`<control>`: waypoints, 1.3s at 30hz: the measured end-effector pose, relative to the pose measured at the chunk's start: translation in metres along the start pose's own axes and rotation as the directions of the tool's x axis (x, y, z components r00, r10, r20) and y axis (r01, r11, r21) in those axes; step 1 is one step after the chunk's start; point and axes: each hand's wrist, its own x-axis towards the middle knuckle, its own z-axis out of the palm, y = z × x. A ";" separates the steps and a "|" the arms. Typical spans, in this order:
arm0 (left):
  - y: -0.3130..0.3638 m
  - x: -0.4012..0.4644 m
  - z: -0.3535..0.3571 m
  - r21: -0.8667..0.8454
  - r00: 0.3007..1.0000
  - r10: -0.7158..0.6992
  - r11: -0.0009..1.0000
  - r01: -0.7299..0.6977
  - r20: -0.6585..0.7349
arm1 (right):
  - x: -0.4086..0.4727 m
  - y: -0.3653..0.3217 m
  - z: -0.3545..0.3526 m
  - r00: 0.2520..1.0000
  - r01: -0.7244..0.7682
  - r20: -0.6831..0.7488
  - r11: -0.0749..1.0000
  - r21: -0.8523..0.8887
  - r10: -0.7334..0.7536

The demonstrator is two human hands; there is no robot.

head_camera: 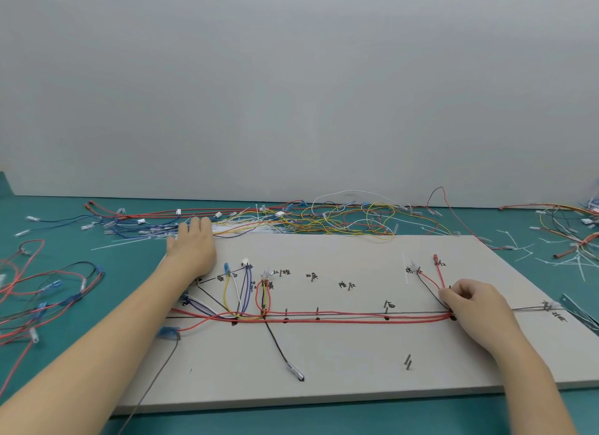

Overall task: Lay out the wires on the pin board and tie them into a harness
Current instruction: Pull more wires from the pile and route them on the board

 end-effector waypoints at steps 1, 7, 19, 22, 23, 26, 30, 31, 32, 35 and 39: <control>0.001 -0.001 0.000 0.030 1.000 0.002 1.000 -0.001 -0.017 | 0.000 0.000 0.000 1.000 -0.001 -0.003 1.000 0.002 0.001; 0.002 0.001 -0.002 -0.043 0.988 0.081 0.995 -0.087 -0.132 | 0.001 -0.003 0.005 0.998 0.005 -0.070 0.999 0.034 -0.003; 0.064 -0.059 -0.097 -0.944 0.963 0.196 0.235 -0.232 -0.187 | -0.033 -0.075 0.042 0.923 0.380 -0.115 0.817 0.434 -0.368; 0.083 -0.083 -0.099 -0.888 0.920 0.331 0.328 -0.321 -0.210 | -0.045 -0.090 0.051 0.899 0.391 -0.032 0.769 0.507 -0.436; 0.087 -0.091 -0.097 -0.864 0.905 0.367 0.360 -0.351 -0.215 | -0.048 -0.094 0.053 0.892 0.385 0.001 0.762 0.521 -0.452; 0.095 -0.112 -0.087 -0.826 0.863 0.451 0.380 -0.417 -0.228 | -0.055 -0.099 0.060 0.863 0.365 0.120 0.769 0.525 -0.491; 0.105 -0.136 -0.073 -0.702 0.766 0.594 0.436 -0.564 -0.246 | -0.063 -0.107 0.065 0.854 0.152 0.277 0.720 0.677 -0.440; 0.106 -0.139 -0.071 -0.655 0.737 0.627 0.450 -0.607 -0.252 | -0.063 -0.108 0.064 0.864 -0.006 0.333 0.652 0.759 -0.379; 0.107 -0.141 -0.069 -0.616 0.711 0.654 0.455 -0.643 -0.259 | -0.063 -0.109 0.063 0.861 -0.146 0.387 0.569 0.810 -0.329; 0.111 -0.148 -0.069 -0.563 0.662 0.704 0.448 -0.695 -0.257 | -0.061 -0.103 0.061 0.828 -0.321 0.469 0.426 0.846 -0.308; 0.119 -0.154 -0.070 -0.629 0.655 0.705 0.384 -0.675 -0.272 | -0.060 -0.096 0.065 0.874 -0.334 0.430 0.364 0.870 -0.228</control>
